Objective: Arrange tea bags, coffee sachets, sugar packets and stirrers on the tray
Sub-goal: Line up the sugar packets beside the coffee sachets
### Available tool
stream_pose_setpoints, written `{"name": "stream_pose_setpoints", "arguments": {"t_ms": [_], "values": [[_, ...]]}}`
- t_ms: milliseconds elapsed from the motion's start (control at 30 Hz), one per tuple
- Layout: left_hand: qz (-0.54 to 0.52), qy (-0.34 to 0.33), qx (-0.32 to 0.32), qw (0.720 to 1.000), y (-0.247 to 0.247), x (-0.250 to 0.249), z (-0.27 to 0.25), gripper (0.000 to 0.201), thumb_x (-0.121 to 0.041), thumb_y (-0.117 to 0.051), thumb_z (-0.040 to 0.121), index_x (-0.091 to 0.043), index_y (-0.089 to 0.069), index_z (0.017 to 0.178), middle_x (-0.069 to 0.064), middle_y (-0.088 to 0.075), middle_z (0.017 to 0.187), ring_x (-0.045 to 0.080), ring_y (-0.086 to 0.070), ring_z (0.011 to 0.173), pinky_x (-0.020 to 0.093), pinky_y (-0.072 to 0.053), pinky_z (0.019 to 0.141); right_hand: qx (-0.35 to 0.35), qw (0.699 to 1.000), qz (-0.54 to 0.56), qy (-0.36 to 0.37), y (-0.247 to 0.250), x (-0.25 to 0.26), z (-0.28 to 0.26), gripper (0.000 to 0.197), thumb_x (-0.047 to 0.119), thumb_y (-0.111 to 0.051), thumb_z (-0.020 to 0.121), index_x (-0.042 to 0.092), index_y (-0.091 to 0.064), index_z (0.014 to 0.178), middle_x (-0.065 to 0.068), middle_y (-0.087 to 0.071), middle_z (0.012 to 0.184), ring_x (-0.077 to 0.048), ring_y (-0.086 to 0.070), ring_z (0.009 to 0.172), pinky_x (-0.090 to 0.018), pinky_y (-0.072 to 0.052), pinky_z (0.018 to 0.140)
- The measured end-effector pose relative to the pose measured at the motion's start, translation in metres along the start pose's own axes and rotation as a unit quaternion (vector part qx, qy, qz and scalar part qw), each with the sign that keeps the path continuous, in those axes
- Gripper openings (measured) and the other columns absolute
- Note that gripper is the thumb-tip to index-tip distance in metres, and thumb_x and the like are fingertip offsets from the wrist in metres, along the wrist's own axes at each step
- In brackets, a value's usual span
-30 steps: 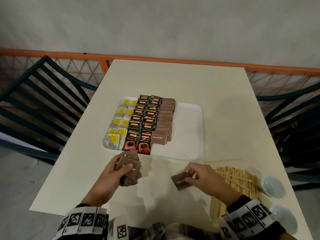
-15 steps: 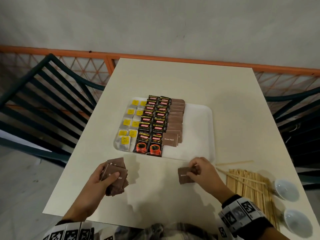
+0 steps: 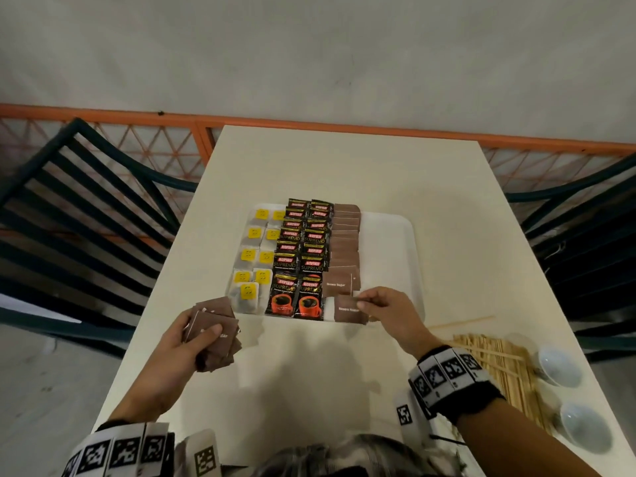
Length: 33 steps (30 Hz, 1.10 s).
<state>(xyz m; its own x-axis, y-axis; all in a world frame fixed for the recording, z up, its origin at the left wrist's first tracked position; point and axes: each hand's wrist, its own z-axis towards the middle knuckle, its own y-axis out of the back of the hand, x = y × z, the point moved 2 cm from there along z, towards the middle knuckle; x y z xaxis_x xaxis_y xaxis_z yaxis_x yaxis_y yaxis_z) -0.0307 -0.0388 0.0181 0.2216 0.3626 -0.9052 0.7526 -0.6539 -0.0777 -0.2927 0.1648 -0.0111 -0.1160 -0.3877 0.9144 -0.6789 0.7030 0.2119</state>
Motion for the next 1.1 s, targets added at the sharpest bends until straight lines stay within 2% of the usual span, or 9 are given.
{"name": "stream_pose_setpoints", "arguments": {"t_ms": [200,367,567,667,733,800,867,967,1100], "values": [[0.003,0.008,0.019,1.000,0.001,0.001,0.004,0.032,-0.003,-0.053,0.089,-0.015,-0.054,0.118,0.021,-0.067,0.103,0.035,-0.070,0.079,0.038,-0.056,0.058,-0.029,0.999,0.014,-0.038,-0.011,-0.003,0.025,0.018,-0.005,-0.066,0.079,0.013,-0.064,0.076,-0.003,-0.062,0.074,-0.014,-0.057,0.065,-0.015,-0.052,0.052],[-0.003,0.020,0.035,0.999,0.001,0.001,0.006,0.035,-0.004,-0.053,0.088,-0.014,-0.052,0.121,0.022,-0.065,0.107,0.037,-0.069,0.083,0.039,-0.056,0.059,-0.066,0.995,-0.059,-0.038,-0.016,-0.008,0.036,0.023,0.001,-0.072,0.074,0.018,-0.058,0.069,-0.002,-0.060,0.068,-0.019,-0.056,0.061,-0.037,-0.053,0.072],[-0.019,0.028,0.076,0.997,-0.014,-0.008,0.008,0.033,-0.003,-0.051,0.089,-0.014,-0.053,0.121,0.020,-0.069,0.101,0.037,-0.069,0.081,0.038,-0.056,0.059,-0.100,0.990,-0.096,-0.013,-0.022,-0.007,0.039,0.018,0.007,-0.073,0.075,0.012,-0.058,0.082,0.001,-0.058,0.069,-0.017,-0.057,0.069,-0.030,-0.053,0.070],[-0.037,0.030,0.090,0.995,-0.024,-0.010,0.011,0.035,-0.002,-0.051,0.088,-0.014,-0.053,0.121,0.022,-0.067,0.104,0.038,-0.069,0.082,0.037,-0.056,0.059,-0.118,0.981,-0.154,-0.005,-0.024,-0.002,0.038,0.024,0.013,-0.073,0.076,0.011,-0.057,0.095,-0.003,-0.057,0.085,-0.018,-0.055,0.080,-0.017,-0.042,0.064],[-0.051,0.030,0.100,0.993,-0.032,-0.011,0.012,0.035,-0.002,-0.050,0.088,-0.013,-0.053,0.121,0.020,-0.068,0.100,0.037,-0.069,0.080,0.037,-0.056,0.059,-0.126,0.973,-0.193,0.023,-0.029,0.010,0.031,0.026,0.018,-0.070,0.080,0.013,-0.056,0.101,-0.003,-0.052,0.093,-0.016,-0.051,0.082,-0.015,-0.038,0.067],[-0.064,0.032,0.112,0.991,-0.039,-0.012,0.014,0.035,-0.001,-0.050,0.087,-0.013,-0.052,0.121,0.019,-0.067,0.099,0.036,-0.068,0.078,0.038,-0.056,0.060,-0.101,0.975,-0.189,0.065,-0.038,0.028,0.017,0.018,0.022,-0.065,0.083,0.015,-0.056,0.097,0.000,-0.055,0.092,-0.009,-0.052,0.078,-0.011,-0.038,0.065],[-0.074,0.035,0.116,0.990,-0.047,-0.012,0.016,0.034,-0.001,-0.051,0.087,-0.013,-0.052,0.120,0.018,-0.067,0.099,0.036,-0.068,0.077,0.038,-0.056,0.060,-0.013,0.981,-0.170,0.093,-0.053,0.047,0.000,0.014,0.030,-0.061,0.086,0.018,-0.057,0.092,0.005,-0.060,0.085,-0.004,-0.055,0.075,-0.009,-0.042,0.063],[-0.075,0.033,0.122,0.989,-0.058,-0.012,0.020,0.035,-0.002,-0.051,0.087,-0.012,-0.050,0.121,0.014,-0.070,0.093,0.036,-0.069,0.075,0.038,-0.056,0.058,0.138,0.978,-0.121,0.097,-0.078,0.064,-0.020,0.019,0.041,-0.064,0.081,0.024,-0.058,0.087,0.004,-0.064,0.083,-0.010,-0.059,0.075,-0.019,-0.047,0.067],[-0.086,0.042,0.132,0.987,-0.068,-0.014,0.021,0.028,-0.007,-0.047,0.092,-0.017,-0.051,0.118,0.013,-0.068,0.107,0.034,-0.070,0.085,0.040,-0.058,0.062,0.177,0.977,-0.070,0.096,-0.095,0.063,-0.024,0.019,0.024,-0.073,0.078,0.028,-0.055,0.080,0.005,-0.060,0.078,-0.009,-0.056,0.069,-0.016,-0.045,0.059]]}}
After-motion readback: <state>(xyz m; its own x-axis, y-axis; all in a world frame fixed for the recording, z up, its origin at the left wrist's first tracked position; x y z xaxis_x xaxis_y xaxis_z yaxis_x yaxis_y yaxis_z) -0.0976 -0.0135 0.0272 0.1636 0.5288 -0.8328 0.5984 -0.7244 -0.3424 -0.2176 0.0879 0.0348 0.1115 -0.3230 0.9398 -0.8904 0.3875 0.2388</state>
